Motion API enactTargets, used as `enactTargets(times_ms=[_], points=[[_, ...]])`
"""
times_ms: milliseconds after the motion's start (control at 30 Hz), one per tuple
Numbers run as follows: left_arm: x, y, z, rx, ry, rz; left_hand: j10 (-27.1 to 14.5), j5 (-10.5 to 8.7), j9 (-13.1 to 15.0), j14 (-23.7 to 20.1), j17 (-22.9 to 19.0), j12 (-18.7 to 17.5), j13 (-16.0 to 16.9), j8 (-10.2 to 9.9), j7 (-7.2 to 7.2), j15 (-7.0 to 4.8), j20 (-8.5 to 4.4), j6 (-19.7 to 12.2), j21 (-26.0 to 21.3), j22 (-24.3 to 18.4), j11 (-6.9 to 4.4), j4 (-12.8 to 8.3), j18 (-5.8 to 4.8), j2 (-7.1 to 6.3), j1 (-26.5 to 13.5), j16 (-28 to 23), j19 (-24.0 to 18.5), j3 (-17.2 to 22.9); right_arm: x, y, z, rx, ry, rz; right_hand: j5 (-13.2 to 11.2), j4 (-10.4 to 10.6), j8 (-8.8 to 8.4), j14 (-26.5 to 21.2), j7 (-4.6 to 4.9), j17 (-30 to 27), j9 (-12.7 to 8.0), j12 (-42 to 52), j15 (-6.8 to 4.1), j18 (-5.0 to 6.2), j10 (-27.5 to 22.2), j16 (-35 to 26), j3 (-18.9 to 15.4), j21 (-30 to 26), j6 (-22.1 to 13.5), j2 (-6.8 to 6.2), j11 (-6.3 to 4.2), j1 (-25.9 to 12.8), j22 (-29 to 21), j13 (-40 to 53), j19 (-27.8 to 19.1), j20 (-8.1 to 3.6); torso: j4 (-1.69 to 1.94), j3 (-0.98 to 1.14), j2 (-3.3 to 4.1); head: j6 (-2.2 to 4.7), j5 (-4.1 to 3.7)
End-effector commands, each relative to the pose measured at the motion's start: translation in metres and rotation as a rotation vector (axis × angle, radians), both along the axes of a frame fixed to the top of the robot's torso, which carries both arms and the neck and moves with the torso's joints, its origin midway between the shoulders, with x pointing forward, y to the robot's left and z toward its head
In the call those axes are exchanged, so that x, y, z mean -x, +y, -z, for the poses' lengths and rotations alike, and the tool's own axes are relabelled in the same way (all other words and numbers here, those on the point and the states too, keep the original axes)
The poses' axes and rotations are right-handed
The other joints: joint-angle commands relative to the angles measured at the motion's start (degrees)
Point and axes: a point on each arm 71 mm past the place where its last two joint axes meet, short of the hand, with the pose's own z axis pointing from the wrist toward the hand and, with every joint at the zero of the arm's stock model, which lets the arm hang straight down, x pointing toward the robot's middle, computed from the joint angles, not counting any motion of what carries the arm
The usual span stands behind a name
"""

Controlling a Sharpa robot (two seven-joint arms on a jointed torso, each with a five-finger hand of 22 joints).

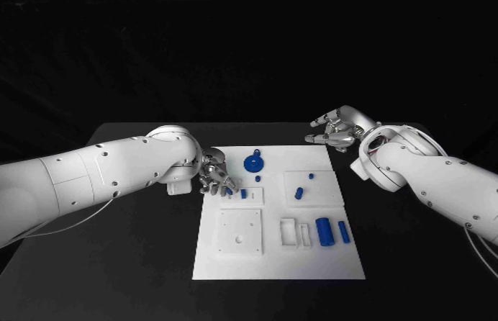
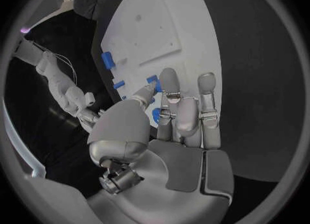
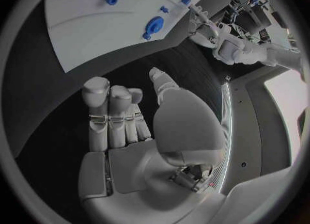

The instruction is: Assemble the parts on the task board

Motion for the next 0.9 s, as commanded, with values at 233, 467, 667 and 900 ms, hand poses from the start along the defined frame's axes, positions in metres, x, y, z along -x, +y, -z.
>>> enactTargets(times_ms=[233,467,667,900], points=[[-0.0002,-0.0025,0.0019,0.003,-0.03,0.016,2.78,0.25,-0.01,0.21,0.05,0.14,-0.06,-0.29,-0.92,-0.05,-0.21,-0.58,-0.35,1.06,-0.64,-1.91,-0.11,2.73,3.38,0.04,0.12,2.16,0.0004,0.0011,0.0004,0.004,0.002,-0.014,0.31,0.04,-0.36,-0.01,0.02,0.09,-0.06,-0.34,-0.09,0.78,-0.42,-0.19,0.29,-0.31,-0.29,-0.03,-0.07,-0.39,5.42,-0.07,0.36,-0.08,-0.07,0.02,0.03,-0.01,0.06],[-0.0003,-0.0025,0.0036,-0.001,-0.025,0.017,2.78,0.25,-0.01,0.21,0.05,0.14,-0.06,-0.29,-0.92,-0.05,-0.21,-0.58,-0.35,1.06,-0.64,-1.91,-0.11,2.73,3.38,0.04,0.12,2.16,0.0003,0.0017,0.0004,0.004,0.002,-0.015,0.31,0.04,-0.36,-0.01,0.02,0.09,-0.06,-0.34,-0.09,0.78,-0.42,-0.19,0.29,-0.31,-0.29,-0.03,-0.07,-0.39,5.42,-0.07,0.36,-0.08,-0.07,0.03,0.02,-0.09,0.09],[-0.0001,-0.0022,0.0051,-0.005,-0.023,0.015,2.78,0.25,-0.01,0.21,0.05,0.14,-0.06,-0.29,-0.92,-0.05,-0.21,-0.58,-0.35,1.06,-0.64,-1.91,-0.11,2.73,3.38,0.04,0.12,2.16,0.0004,0.0018,0.0004,0.004,0.003,-0.015,0.31,0.04,-0.36,-0.01,0.02,0.09,-0.06,-0.34,-0.09,0.78,-0.42,-0.19,0.29,-0.31,-0.29,-0.03,-0.07,-0.39,5.42,-0.07,0.36,-0.08,-0.02,0.02,0.03,-0.14,0.06],[0.0003,-0.0017,0.0068,-0.01,-0.021,0.013,2.79,0.3,0.0,0.22,0.03,0.19,-0.06,-0.29,-0.93,-0.06,-0.27,-0.53,-0.4,1.06,-0.65,-1.96,-0.16,2.68,3.4,0.0,0.17,2.21,0.0003,0.002,0.0005,0.004,0.003,-0.016,0.31,0.04,-0.36,-0.01,0.02,0.09,-0.06,-0.34,-0.09,0.78,-0.42,-0.19,0.29,-0.31,-0.29,-0.03,-0.07,-0.39,5.42,-0.07,0.36,-0.08,0.0,0.02,0.0,-0.22,0.06]])
